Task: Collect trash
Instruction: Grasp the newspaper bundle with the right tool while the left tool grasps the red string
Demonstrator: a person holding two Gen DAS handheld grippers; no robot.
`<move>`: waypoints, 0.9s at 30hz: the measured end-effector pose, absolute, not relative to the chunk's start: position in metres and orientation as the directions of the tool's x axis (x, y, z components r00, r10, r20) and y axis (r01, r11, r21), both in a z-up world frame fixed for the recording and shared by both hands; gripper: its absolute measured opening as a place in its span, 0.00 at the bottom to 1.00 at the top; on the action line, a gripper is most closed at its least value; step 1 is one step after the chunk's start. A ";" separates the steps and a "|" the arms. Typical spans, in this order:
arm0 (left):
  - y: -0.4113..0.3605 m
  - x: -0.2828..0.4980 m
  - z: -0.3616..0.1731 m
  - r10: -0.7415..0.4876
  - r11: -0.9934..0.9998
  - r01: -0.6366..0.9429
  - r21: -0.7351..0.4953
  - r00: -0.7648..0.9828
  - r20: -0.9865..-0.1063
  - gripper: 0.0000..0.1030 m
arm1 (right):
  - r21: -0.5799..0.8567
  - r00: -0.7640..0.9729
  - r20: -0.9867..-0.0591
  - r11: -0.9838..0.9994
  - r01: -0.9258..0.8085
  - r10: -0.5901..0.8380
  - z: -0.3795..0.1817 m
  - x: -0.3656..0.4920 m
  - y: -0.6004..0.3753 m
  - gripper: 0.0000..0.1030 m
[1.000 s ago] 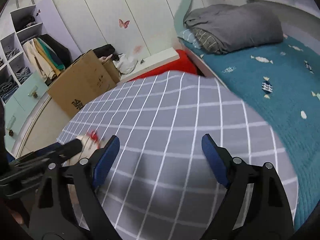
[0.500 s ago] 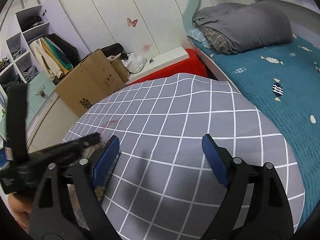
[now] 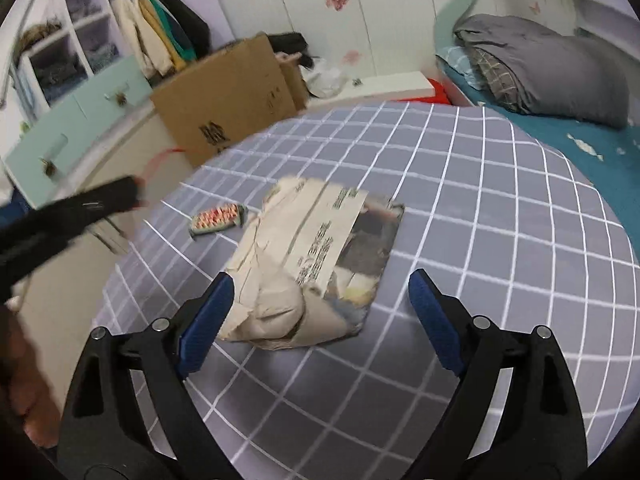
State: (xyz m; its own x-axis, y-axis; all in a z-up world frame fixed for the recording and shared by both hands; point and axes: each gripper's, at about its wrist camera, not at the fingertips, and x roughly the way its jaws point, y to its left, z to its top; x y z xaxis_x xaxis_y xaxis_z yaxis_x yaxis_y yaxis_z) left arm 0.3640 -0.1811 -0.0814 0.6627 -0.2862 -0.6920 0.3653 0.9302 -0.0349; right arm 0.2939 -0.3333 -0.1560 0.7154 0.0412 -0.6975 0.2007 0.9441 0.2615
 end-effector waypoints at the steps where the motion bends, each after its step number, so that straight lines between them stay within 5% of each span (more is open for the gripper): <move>1: -0.174 0.362 -0.081 -0.285 0.932 0.360 -0.039 0.662 -0.693 0.06 | 0.239 0.701 -0.713 0.944 0.228 0.011 -0.159 0.297 -0.330 0.85; 4: -0.146 0.355 -0.082 -0.279 0.936 0.348 -0.045 0.659 -0.699 0.06 | 0.235 0.666 -0.746 0.937 0.260 0.002 -0.167 0.304 -0.329 0.84; 5: -0.139 0.354 -0.083 -0.280 0.937 0.347 -0.050 0.656 -0.700 0.06 | 0.228 0.655 -0.755 0.937 0.265 -0.001 -0.170 0.304 -0.328 0.79; 6: -0.131 0.351 -0.084 -0.284 0.936 0.347 -0.056 0.650 -0.705 0.06 | 0.208 0.655 -0.755 0.940 0.269 -0.020 -0.171 0.304 -0.327 0.57; 9: -0.111 0.347 -0.088 -0.289 0.938 0.339 -0.075 0.643 -0.709 0.06 | 0.208 0.654 -0.756 0.940 0.272 -0.022 -0.172 0.300 -0.326 0.48; 27: 0.032 0.313 -0.087 -0.275 0.962 0.201 -0.187 0.684 -0.676 0.06 | 0.231 0.793 -0.602 0.971 0.061 0.093 -0.095 0.270 -0.225 0.44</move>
